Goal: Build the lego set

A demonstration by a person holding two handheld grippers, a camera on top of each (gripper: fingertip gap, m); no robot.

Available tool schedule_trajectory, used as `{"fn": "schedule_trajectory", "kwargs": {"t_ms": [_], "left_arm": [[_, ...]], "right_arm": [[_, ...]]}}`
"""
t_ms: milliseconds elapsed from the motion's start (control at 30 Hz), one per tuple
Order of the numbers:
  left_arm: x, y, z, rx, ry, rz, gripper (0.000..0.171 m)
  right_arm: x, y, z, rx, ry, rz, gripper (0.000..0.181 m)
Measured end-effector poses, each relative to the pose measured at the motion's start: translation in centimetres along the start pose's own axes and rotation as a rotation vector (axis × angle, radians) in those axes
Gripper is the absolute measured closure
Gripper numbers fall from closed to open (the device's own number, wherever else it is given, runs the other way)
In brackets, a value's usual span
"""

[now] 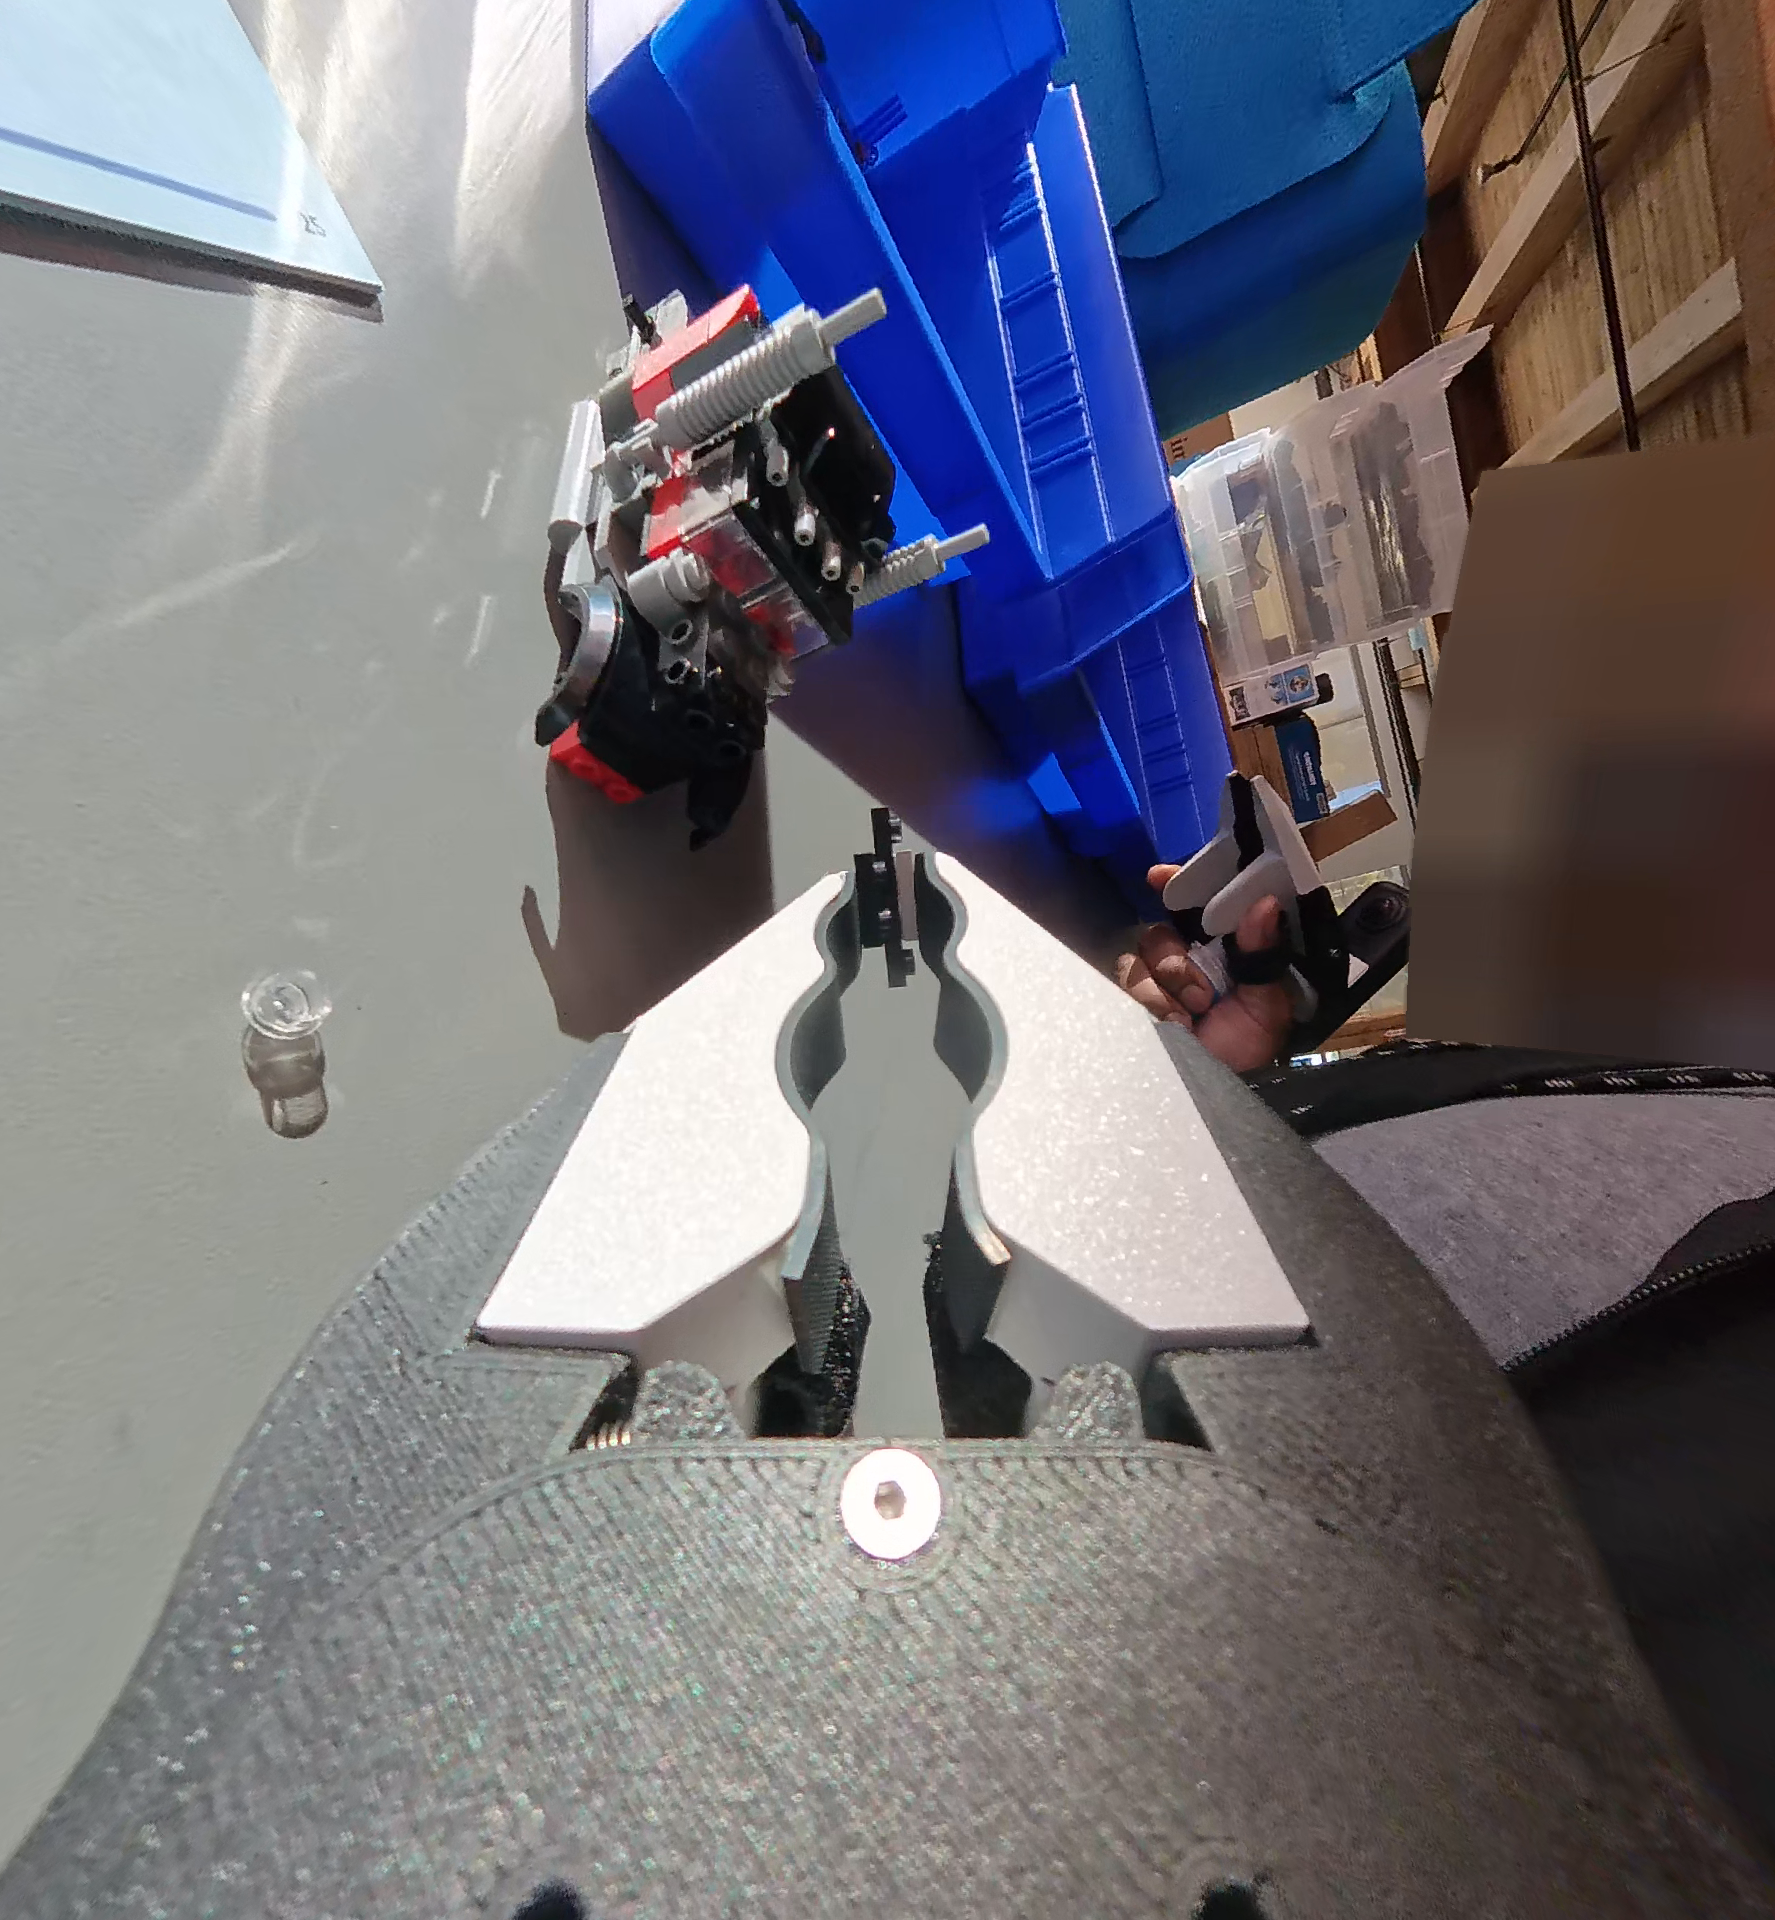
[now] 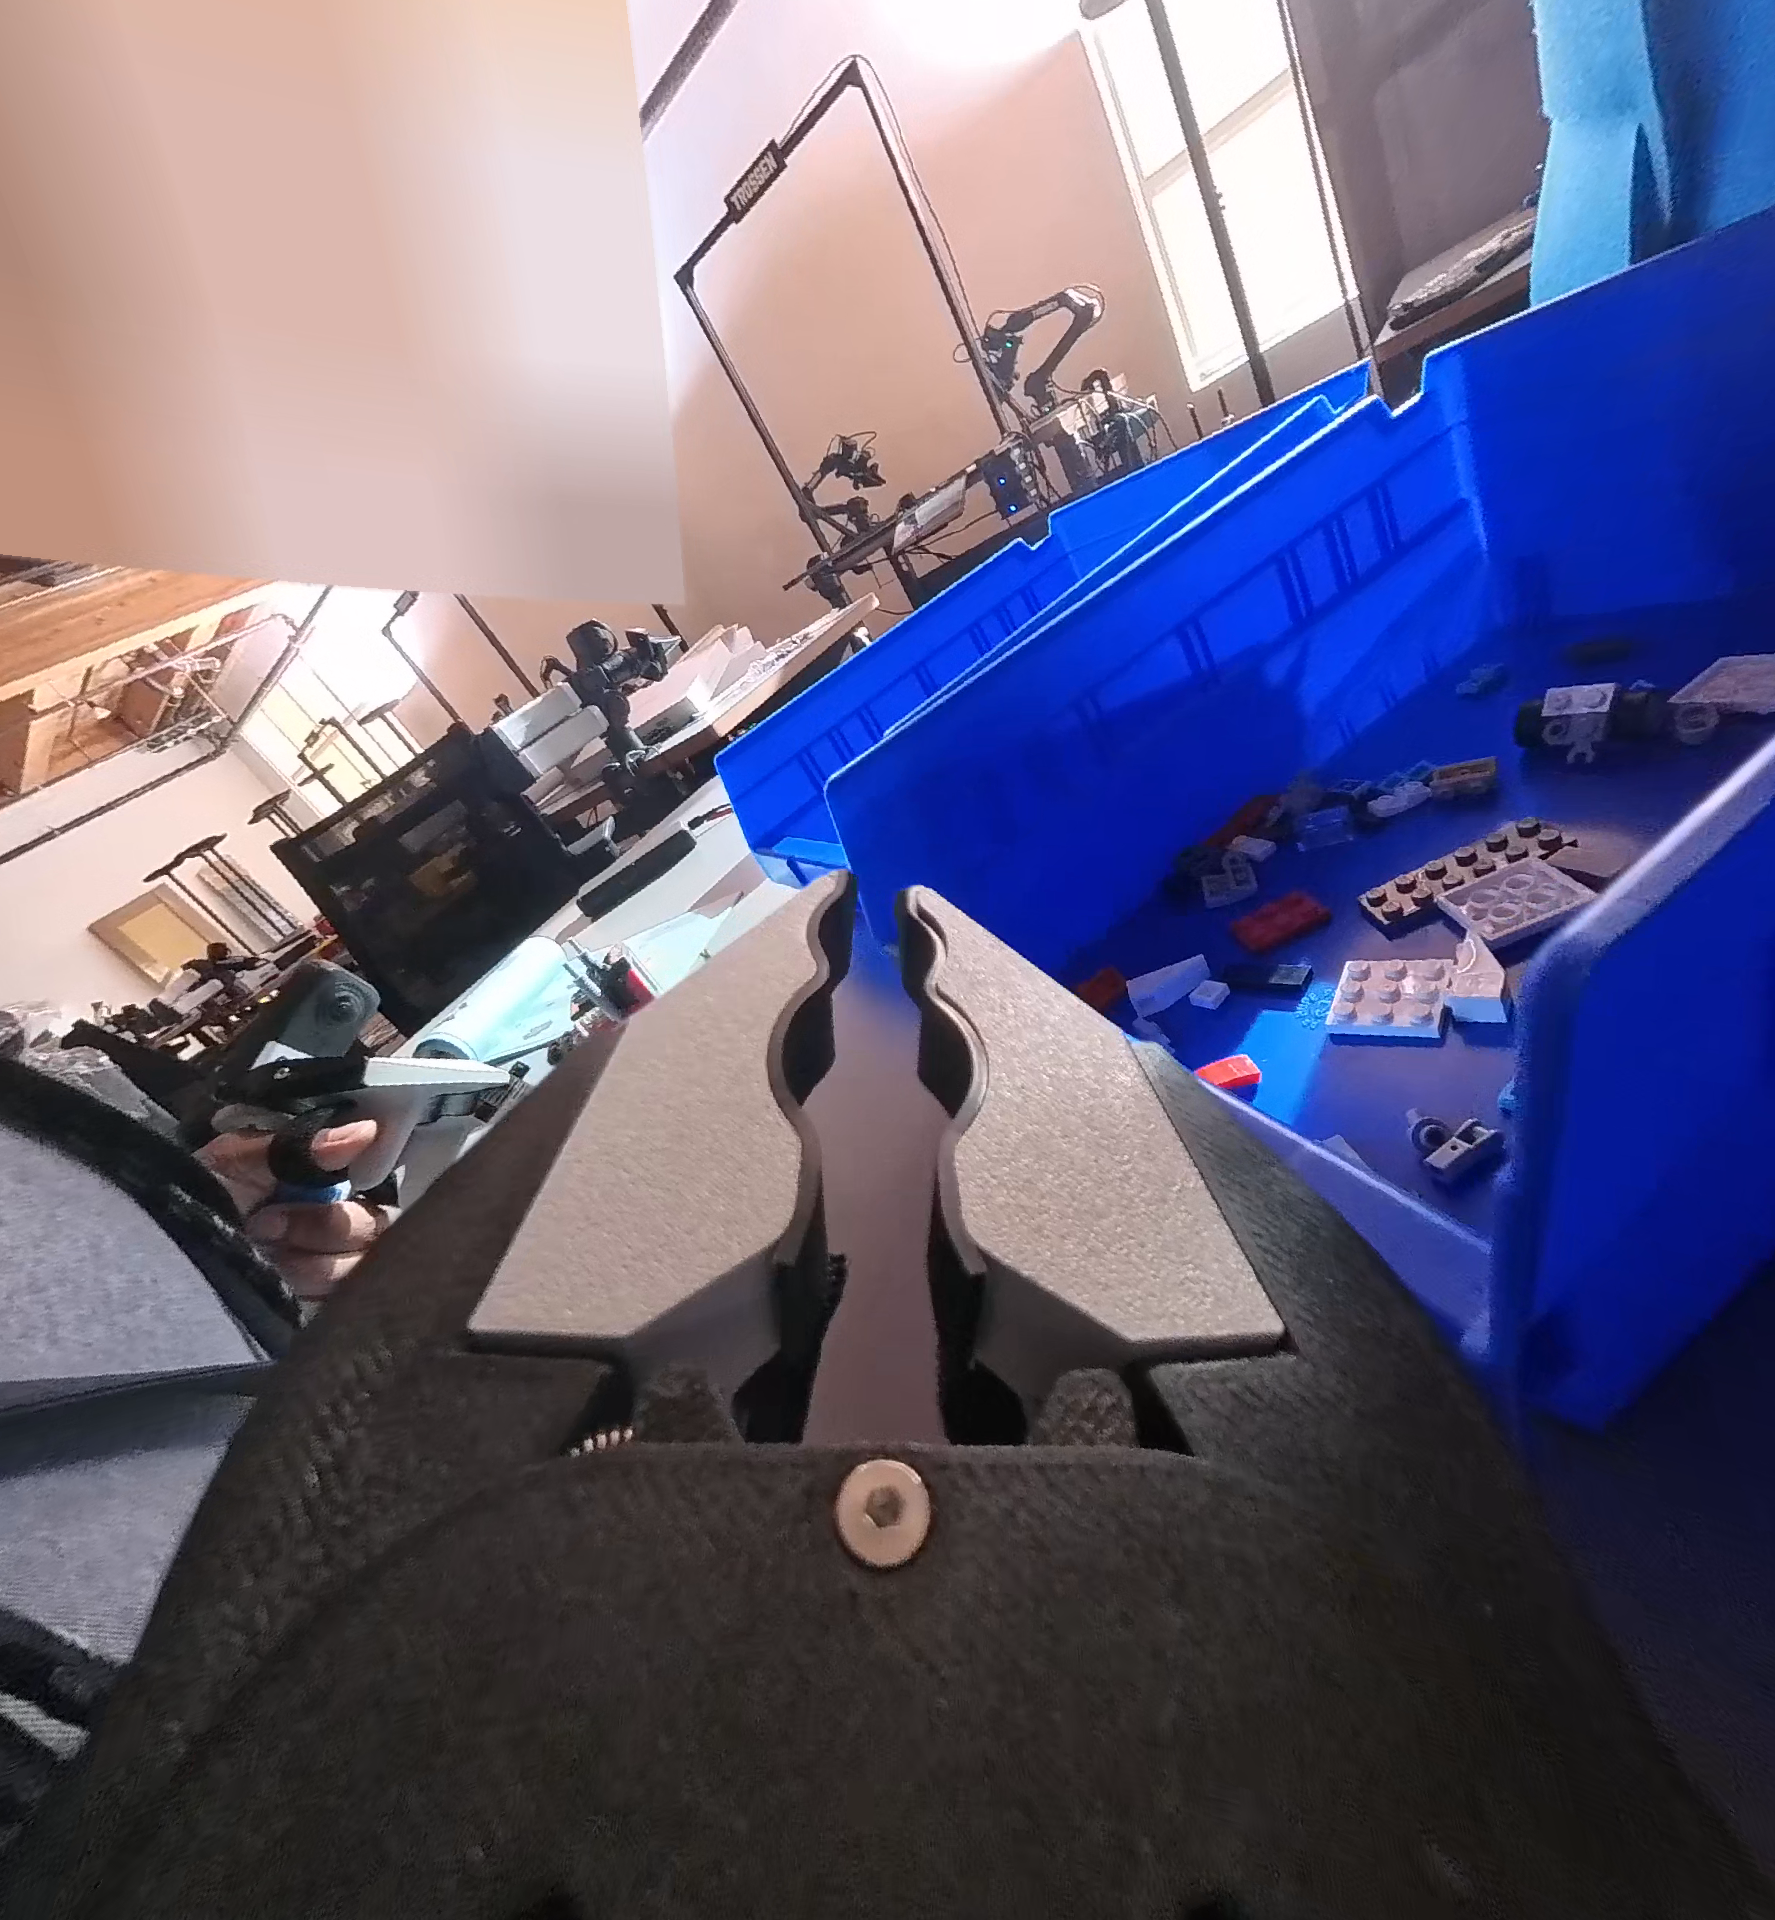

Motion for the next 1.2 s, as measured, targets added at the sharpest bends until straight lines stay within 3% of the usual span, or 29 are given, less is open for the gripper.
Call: {"fn": "schedule_trajectory", "kwargs": {"t_ms": [1200], "left_arm": [[0.3,0.6,0.3,-0.075,0.023,0.026,0.161]], "right_arm": [[-0.5,-1.2,0.5,-0.071,0.008,-0.07,0.173]]}}
Point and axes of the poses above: each gripper's, where its closed fingertips meet, y back along the fingers, x out of its top, z = x × y across the jaws, the point moved 2 cm from there along y, back along the fingers, and after that the axes turned 15 degrees about -z, right-handed, at the moved point
